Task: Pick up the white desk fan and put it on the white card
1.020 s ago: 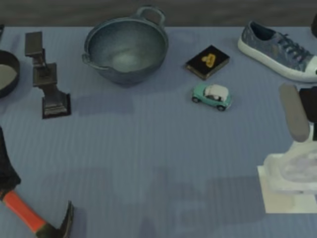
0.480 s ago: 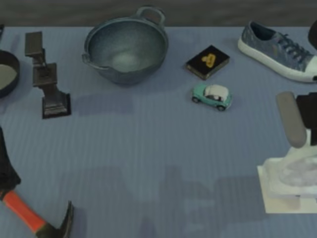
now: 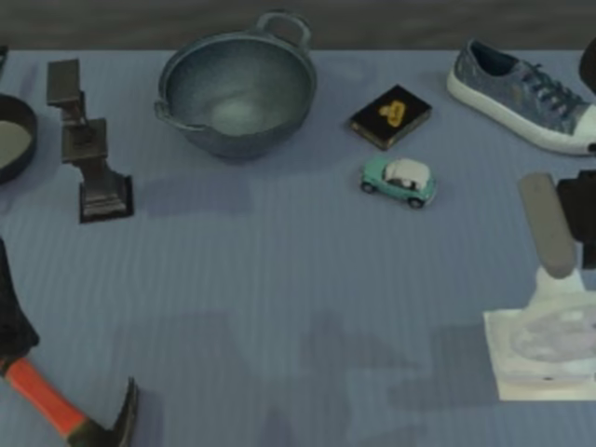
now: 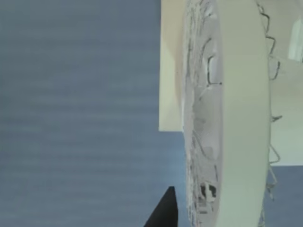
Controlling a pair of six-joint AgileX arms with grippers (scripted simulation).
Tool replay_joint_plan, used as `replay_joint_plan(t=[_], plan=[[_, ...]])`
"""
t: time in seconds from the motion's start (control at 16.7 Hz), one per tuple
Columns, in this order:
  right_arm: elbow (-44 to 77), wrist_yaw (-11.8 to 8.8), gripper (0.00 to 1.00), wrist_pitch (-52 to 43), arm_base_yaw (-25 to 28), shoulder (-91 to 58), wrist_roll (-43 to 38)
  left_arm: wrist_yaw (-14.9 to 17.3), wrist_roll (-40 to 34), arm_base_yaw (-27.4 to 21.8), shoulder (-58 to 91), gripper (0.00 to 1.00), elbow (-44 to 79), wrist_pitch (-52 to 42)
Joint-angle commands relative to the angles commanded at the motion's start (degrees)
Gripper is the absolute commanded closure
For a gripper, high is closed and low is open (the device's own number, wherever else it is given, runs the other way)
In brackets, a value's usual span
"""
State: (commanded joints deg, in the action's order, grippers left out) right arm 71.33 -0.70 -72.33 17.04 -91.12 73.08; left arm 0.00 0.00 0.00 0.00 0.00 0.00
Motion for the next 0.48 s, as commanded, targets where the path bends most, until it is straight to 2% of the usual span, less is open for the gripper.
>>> replay_joint_plan(t=[0.12, 0.48], plan=[[0.0, 0.0, 0.02, 0.0, 0.0, 0.0, 0.0, 0.0, 0.0, 0.0, 0.0, 0.0, 0.0, 0.0], [0.0, 0.0, 0.0, 0.0, 0.0, 0.0, 0.0, 0.0, 0.0, 0.0, 0.0, 0.0, 0.0, 0.0]])
